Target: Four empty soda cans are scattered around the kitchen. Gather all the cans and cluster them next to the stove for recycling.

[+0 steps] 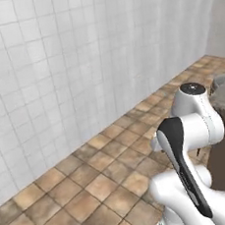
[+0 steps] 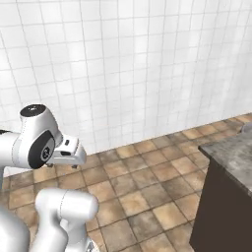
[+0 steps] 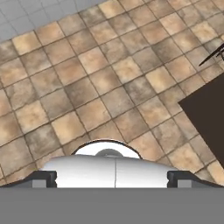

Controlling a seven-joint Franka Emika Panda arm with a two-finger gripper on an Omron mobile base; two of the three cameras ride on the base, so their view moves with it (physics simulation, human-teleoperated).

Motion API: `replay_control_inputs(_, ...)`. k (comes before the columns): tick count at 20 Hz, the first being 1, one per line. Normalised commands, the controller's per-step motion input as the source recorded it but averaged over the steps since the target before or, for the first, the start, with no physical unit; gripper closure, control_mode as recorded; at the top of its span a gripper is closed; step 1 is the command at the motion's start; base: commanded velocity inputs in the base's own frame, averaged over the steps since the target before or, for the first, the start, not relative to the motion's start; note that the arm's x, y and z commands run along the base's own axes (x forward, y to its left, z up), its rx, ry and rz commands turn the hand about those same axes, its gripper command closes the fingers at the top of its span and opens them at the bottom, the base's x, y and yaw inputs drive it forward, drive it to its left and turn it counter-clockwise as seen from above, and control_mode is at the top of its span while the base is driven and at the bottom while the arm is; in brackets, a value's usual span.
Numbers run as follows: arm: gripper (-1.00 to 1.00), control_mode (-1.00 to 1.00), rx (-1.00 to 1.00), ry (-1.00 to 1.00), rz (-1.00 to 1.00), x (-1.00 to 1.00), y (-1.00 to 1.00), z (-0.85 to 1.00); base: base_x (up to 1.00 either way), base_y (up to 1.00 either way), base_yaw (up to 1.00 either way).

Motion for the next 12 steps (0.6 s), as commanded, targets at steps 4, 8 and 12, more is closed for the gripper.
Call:
replay_control_inputs(4, -1.00, 1.00, 0.00, 0.00, 0.00, 0.00, 0.00, 0.00, 1.00, 0.72, -0.53)
replay_control_inputs(8, -1.00, 1.00, 0.00, 0.00, 0.00, 0.00, 0.00, 0.00, 1.00, 0.62, -0.38)
replay_control_inputs(12, -1.00, 1.00, 0.00, 0.00, 0.00, 0.00, 0.00, 0.00, 1.00, 0.49, -0.37)
